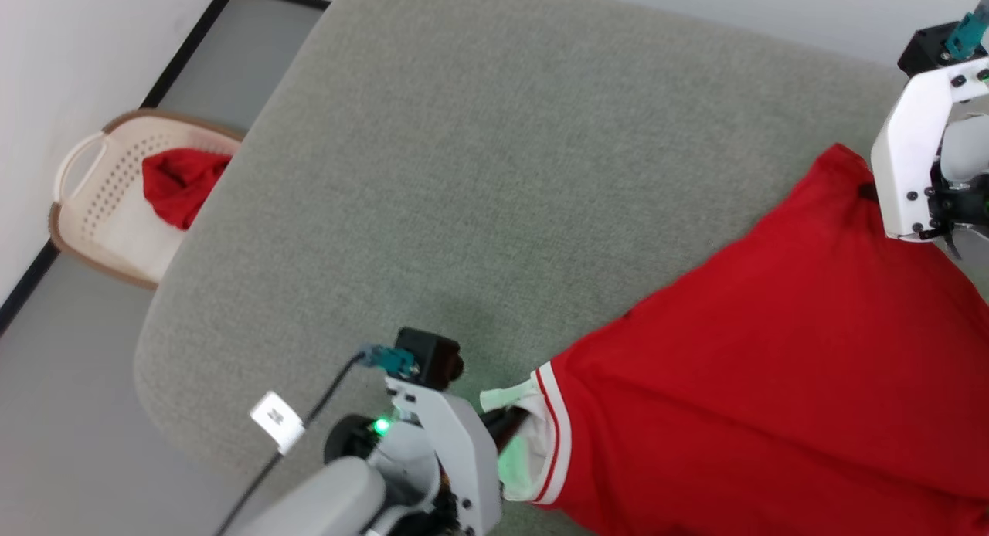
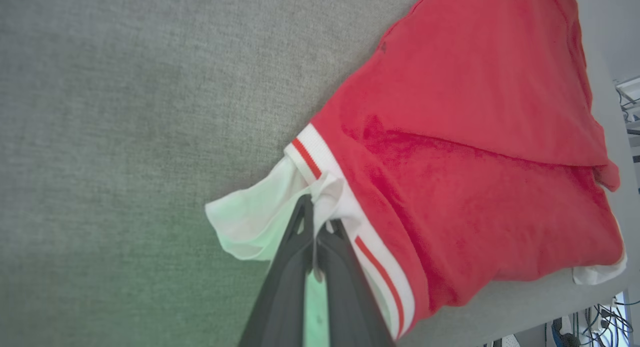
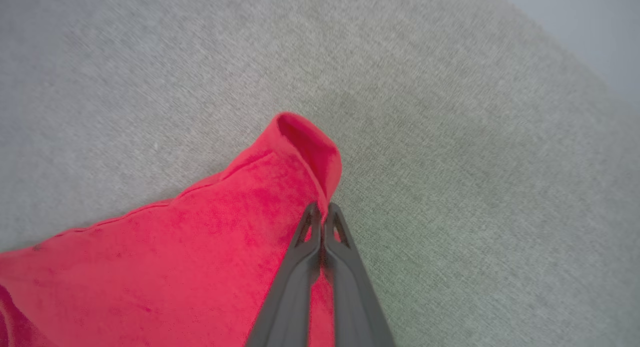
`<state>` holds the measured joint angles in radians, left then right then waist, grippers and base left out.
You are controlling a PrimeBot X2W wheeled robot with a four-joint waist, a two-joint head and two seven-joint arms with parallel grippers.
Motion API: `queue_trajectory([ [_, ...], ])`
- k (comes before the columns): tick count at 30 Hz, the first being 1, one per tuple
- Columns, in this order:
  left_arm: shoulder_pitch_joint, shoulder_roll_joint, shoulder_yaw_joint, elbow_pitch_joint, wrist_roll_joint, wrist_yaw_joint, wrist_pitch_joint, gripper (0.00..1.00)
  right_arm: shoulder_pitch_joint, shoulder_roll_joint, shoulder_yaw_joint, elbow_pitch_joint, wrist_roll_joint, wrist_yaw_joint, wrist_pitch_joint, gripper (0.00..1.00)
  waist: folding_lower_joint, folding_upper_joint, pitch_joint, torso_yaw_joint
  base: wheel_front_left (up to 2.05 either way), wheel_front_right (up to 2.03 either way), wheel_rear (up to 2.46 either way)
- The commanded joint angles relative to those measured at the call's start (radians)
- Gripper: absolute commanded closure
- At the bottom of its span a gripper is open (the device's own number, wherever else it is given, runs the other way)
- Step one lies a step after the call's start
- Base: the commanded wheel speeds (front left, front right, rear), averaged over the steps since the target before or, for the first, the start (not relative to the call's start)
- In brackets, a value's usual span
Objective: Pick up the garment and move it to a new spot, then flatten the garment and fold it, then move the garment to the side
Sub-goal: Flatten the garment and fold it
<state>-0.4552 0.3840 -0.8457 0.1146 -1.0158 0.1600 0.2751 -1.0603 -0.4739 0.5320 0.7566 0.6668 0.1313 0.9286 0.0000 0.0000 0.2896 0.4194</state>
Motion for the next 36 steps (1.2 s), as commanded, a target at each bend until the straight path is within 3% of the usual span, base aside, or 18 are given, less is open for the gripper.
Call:
queue_trajectory([
  [1, -0.021, 0.022, 0.007, -0.012, -0.006, 0.008, 0.021, 1.0, -0.014, 0.005, 0.001, -0.008, 0.005, -0.001, -0.013, 1.0, 0.0, 0.0, -0.043, -0.031, 0.0, 0.0, 0.0],
  [8, -0.133, 0.141, 0.032, -0.068, -0.011, 0.022, 0.177, 1.0, -0.035, 0.018, 0.014, -0.051, 0.039, -0.001, -0.073, 1.0, 0.0, 0.0, -0.118, -0.092, 0.0, 0.0, 0.0],
  [11, -0.209, 0.196, 0.048, -0.067, -0.003, 0.015, 0.246, 1.0, -0.044, 0.028, 0.012, -0.068, 0.047, -0.001, -0.108, 1.0, 0.0, 0.0, -0.147, -0.124, 0.0, 0.0, 0.0],
  [18, -0.41, 0.263, 0.085, 0.019, -0.001, -0.023, 0.381, 1.0, -0.078, 0.048, -0.009, -0.091, 0.021, -0.001, -0.233, 1.0, 0.0, 0.0, -0.206, -0.206, 0.0, 0.0, 0.0],
  [27, -0.679, 0.229, 0.117, 0.277, 0.066, -0.1, 0.365, 1.0, -0.127, 0.09, -0.074, -0.071, -0.046, -0.001, -0.388, 1.0, 0.0, 0.0, -0.27, -0.301, 0.0, 0.0, 0.0],
  [36, -0.889, 0.142, 0.14, 0.53, 0.13, -0.117, 0.248, 1.0, -0.158, 0.134, -0.101, -0.057, -0.086, -0.001, -0.418, 1.0, 0.0, 0.0, -0.29, -0.362, 0.0, 0.0, 0.0],
])
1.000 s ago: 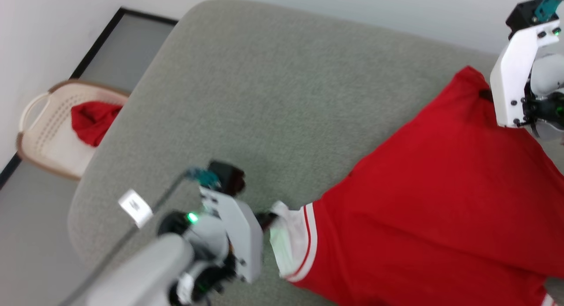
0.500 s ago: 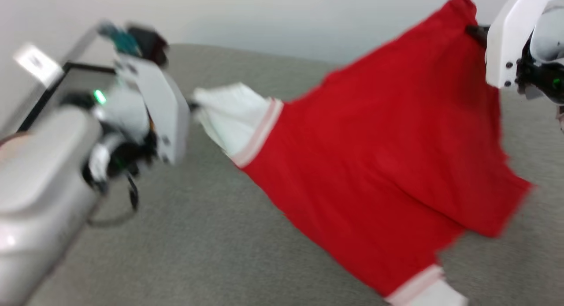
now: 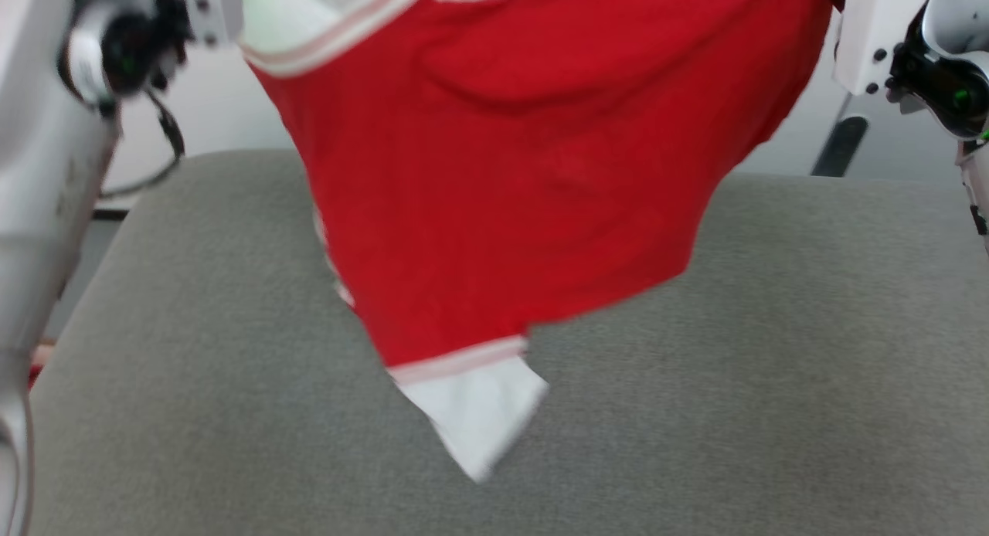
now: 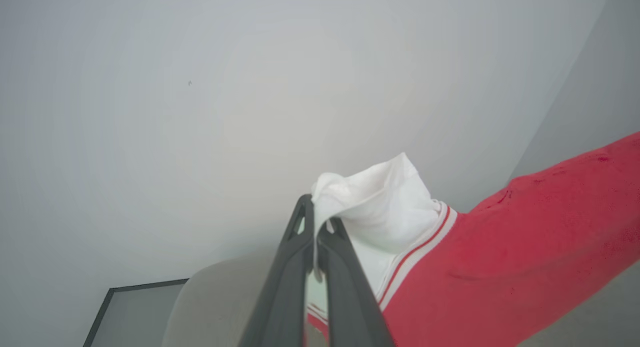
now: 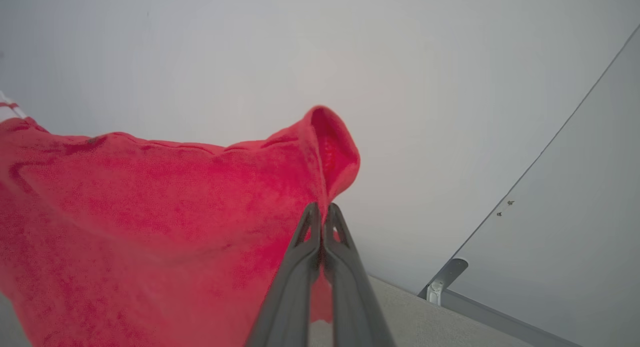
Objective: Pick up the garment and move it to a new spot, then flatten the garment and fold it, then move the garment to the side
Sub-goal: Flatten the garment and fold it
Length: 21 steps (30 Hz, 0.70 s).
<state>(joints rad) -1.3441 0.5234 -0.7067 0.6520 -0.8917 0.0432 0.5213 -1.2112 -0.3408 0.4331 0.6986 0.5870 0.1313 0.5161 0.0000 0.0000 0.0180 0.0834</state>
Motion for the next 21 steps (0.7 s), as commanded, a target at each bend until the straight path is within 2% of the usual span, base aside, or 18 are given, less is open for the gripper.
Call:
queue_trajectory([
  [1, -0.021, -0.008, 0.002, 0.019, 0.013, -0.004, -0.016, 1.0, -0.011, 0.006, -0.005, 0.004, -0.01, -0.001, -0.007, 1.0, 0.0, 0.0, -0.019, -0.032, 0.0, 0.0, 0.0],
  [6, -0.13, -0.057, 0.027, 0.143, 0.024, -0.019, -0.112, 1.0, -0.033, 0.037, -0.02, 0.015, -0.023, -0.001, -0.026, 1.0, 0.0, 0.0, -0.019, -0.06, 0.0, 0.0, 0.0],
  [9, -0.194, -0.087, 0.032, 0.226, 0.033, -0.044, -0.161, 1.0, -0.046, 0.053, -0.024, 0.023, -0.026, -0.001, -0.033, 1.0, 0.0, 0.0, -0.012, -0.072, 0.0, 0.0, 0.0],
  [14, -0.248, -0.102, 0.036, 0.28, 0.042, -0.068, -0.216, 1.0, -0.066, 0.061, -0.033, 0.022, -0.031, -0.001, -0.04, 1.0, 0.0, 0.0, 0.023, -0.081, 0.0, 0.0, 0.0],
  [21, -0.334, -0.111, 0.047, 0.36, 0.054, -0.099, -0.322, 1.0, -0.125, 0.081, -0.055, 0.028, -0.064, -0.001, -0.101, 1.0, 0.0, 0.0, 0.143, -0.104, 0.0, 0.0, 0.0],
])
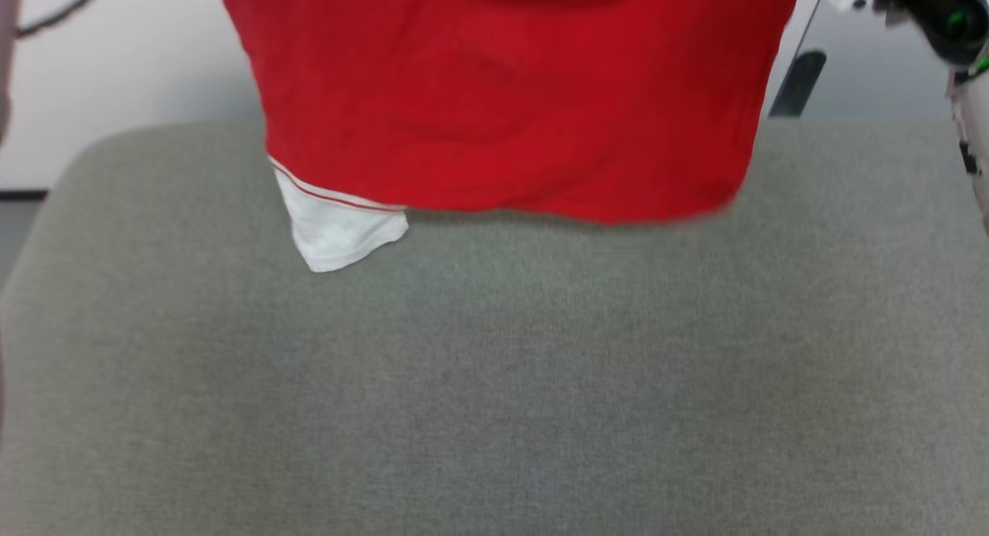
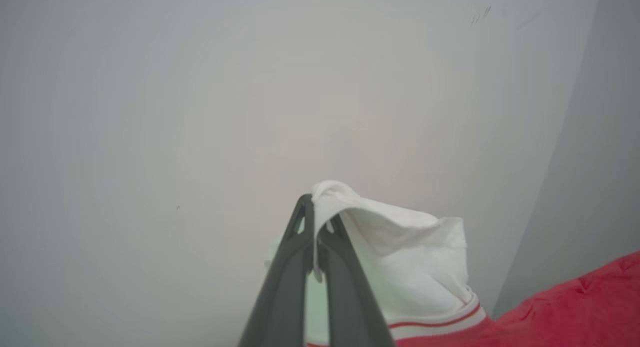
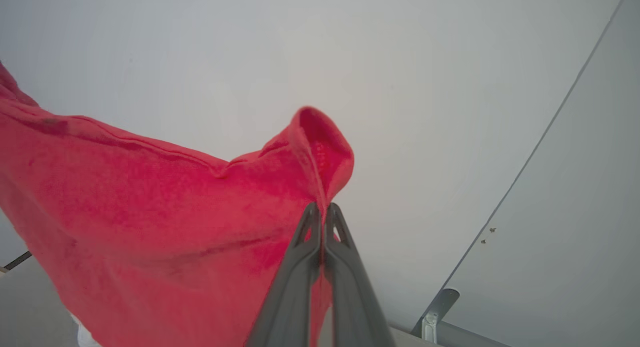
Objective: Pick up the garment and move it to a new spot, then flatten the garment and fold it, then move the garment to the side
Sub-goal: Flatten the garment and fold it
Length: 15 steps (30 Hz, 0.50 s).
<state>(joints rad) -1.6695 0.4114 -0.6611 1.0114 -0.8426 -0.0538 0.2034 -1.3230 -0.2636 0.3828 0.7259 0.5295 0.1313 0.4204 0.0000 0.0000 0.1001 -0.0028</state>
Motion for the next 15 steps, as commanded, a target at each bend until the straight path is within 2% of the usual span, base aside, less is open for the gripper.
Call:
queue_trajectory([
  [1, -0.024, 0.004, 0.003, 0.01, 0.01, -0.007, -0.021, 1.0, -0.026, 0.009, -0.006, 0.005, -0.016, -0.001, -0.018, 1.0, 0.0, 0.0, 0.084, -0.023, 0.0, 0.0, 0.0],
  [9, -0.179, 0.038, -0.012, 0.086, 0.065, -0.023, -0.136, 1.0, -0.156, 0.082, -0.052, 0.096, -0.124, -0.001, -0.237, 1.0, 0.0, 0.0, 0.275, -0.09, 0.0, 0.0, 0.0],
  [15, -0.381, 0.037, -0.011, 0.078, 0.103, -0.035, -0.238, 1.0, -0.292, 0.099, -0.121, 0.177, -0.242, -0.001, -0.451, 1.0, 0.0, 0.0, 0.455, -0.1, 0.0, 0.0, 0.0],
])
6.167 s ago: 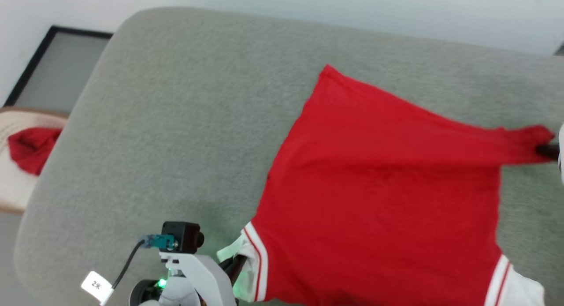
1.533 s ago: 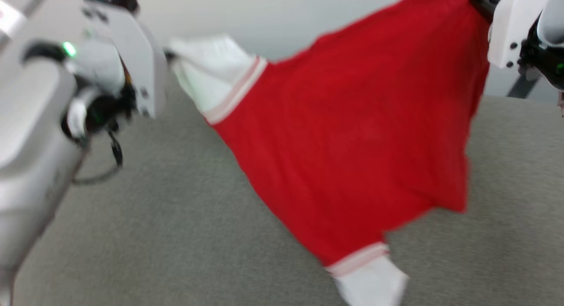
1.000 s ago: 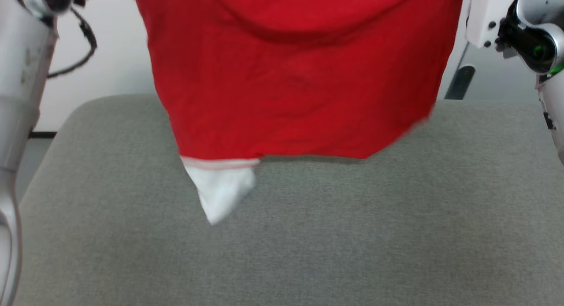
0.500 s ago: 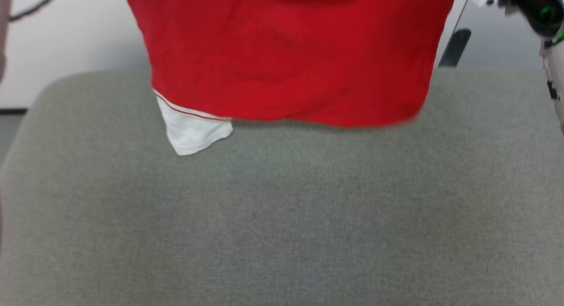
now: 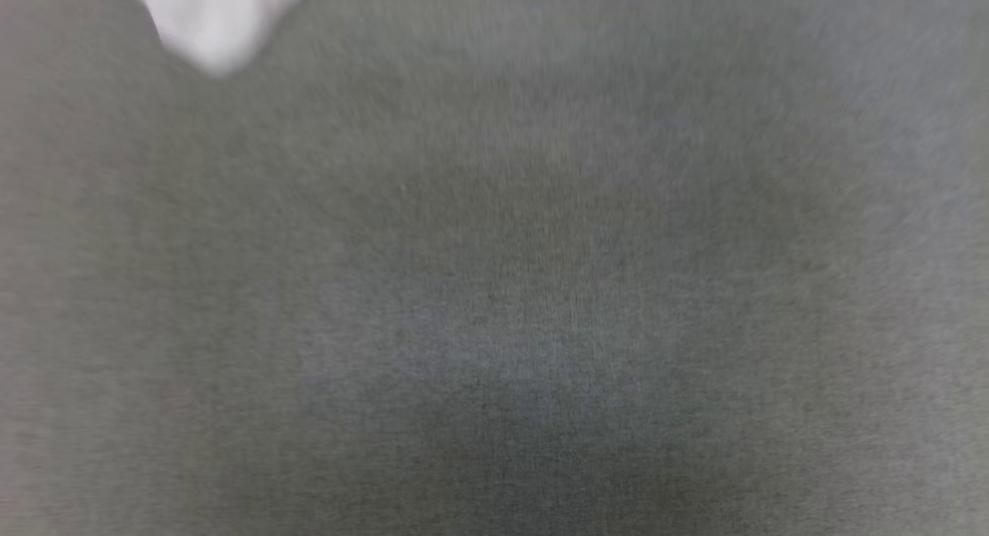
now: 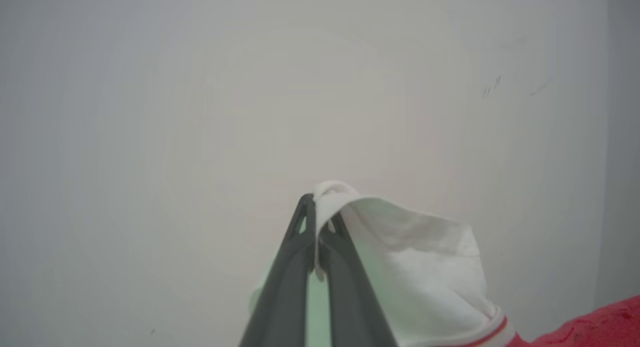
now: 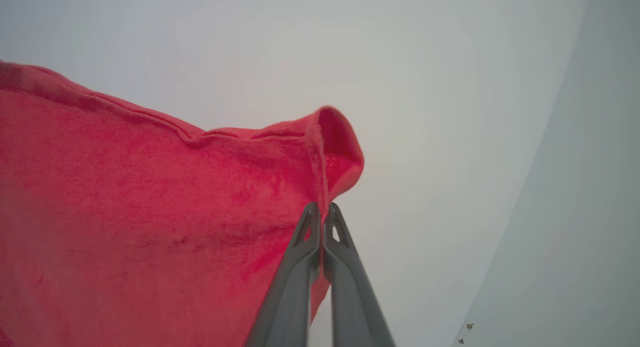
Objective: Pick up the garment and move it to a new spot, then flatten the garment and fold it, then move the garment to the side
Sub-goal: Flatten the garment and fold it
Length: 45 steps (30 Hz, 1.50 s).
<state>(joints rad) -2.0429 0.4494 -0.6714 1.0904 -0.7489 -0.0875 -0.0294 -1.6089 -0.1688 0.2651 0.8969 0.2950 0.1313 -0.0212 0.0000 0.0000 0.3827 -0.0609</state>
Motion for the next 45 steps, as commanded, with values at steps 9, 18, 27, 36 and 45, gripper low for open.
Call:
queue_trajectory([
  [9, -0.118, -0.051, -0.011, 0.018, 0.002, -0.035, -0.114, 1.0, -0.123, 0.019, -0.091, 0.139, -0.131, -0.001, -0.19, 1.0, 0.0, 0.0, 0.367, 0.003, 0.0, 0.0, 0.0],
  [18, 0.057, -0.085, -0.041, 0.065, -0.068, -0.043, -0.131, 1.0, -0.08, 0.047, -0.074, 0.293, -0.177, -0.001, -0.216, 1.0, 0.0, 0.0, 0.327, 0.051, 0.0, 0.0, 0.0],
  [27, 0.314, -0.049, -0.124, -0.017, -0.175, -0.043, -0.024, 1.0, 0.057, 0.037, 0.047, 0.322, -0.083, -0.001, -0.212, 1.0, 0.0, 0.0, 0.141, 0.093, 0.0, 0.0, 0.0],
  [36, 0.618, 0.041, -0.199, -0.171, -0.283, -0.043, 0.08, 1.0, 0.328, -0.062, 0.298, 0.116, 0.161, -0.001, -0.124, 1.0, 0.0, 0.0, -0.079, 0.121, 0.0, 0.0, 0.0],
  [45, 1.02, 0.179, -0.218, -0.516, -0.372, 0.04, 0.096, 1.0, 0.68, -0.333, 0.439, -0.255, 0.399, -0.001, -0.023, 1.0, 0.0, 0.0, -0.214, 0.144, 0.0, 0.0, 0.0],
])
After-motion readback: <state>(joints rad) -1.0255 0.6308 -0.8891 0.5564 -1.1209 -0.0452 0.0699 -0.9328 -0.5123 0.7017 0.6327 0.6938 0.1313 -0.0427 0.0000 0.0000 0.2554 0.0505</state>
